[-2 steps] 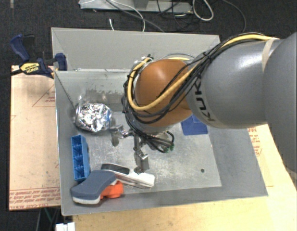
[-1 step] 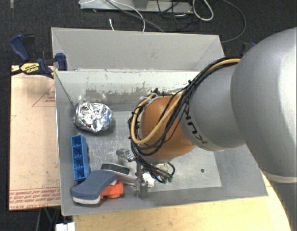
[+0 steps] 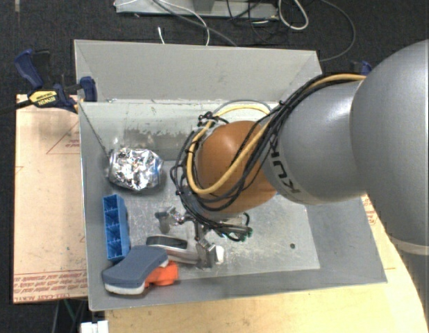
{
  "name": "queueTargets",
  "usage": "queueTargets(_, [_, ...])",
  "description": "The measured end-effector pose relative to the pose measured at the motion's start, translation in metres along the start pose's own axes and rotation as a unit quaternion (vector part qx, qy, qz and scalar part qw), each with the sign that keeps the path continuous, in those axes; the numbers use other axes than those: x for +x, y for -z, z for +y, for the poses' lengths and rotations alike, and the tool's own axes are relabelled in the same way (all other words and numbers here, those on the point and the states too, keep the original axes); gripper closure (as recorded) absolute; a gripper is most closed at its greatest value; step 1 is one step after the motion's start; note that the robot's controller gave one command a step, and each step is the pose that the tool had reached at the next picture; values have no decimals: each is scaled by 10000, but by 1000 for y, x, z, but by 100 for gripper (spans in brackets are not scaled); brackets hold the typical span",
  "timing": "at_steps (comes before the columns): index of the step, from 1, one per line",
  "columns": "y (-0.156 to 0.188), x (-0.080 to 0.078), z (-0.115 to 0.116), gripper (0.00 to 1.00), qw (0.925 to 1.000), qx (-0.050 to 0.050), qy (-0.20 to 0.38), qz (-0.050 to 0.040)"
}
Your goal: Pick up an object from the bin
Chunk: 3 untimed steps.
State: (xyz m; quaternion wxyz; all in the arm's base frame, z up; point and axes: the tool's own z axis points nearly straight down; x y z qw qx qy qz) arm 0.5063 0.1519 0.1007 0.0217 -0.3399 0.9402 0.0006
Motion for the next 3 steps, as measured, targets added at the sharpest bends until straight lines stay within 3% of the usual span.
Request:
queueTargets(1, [0, 0, -1, 100, 10000, 4, -3, 1])
queueTargets(2, [0, 0, -1, 100, 10000, 3, -4, 1])
queueTargets(3, [99, 9, -5, 100, 10000, -14, 14, 29])
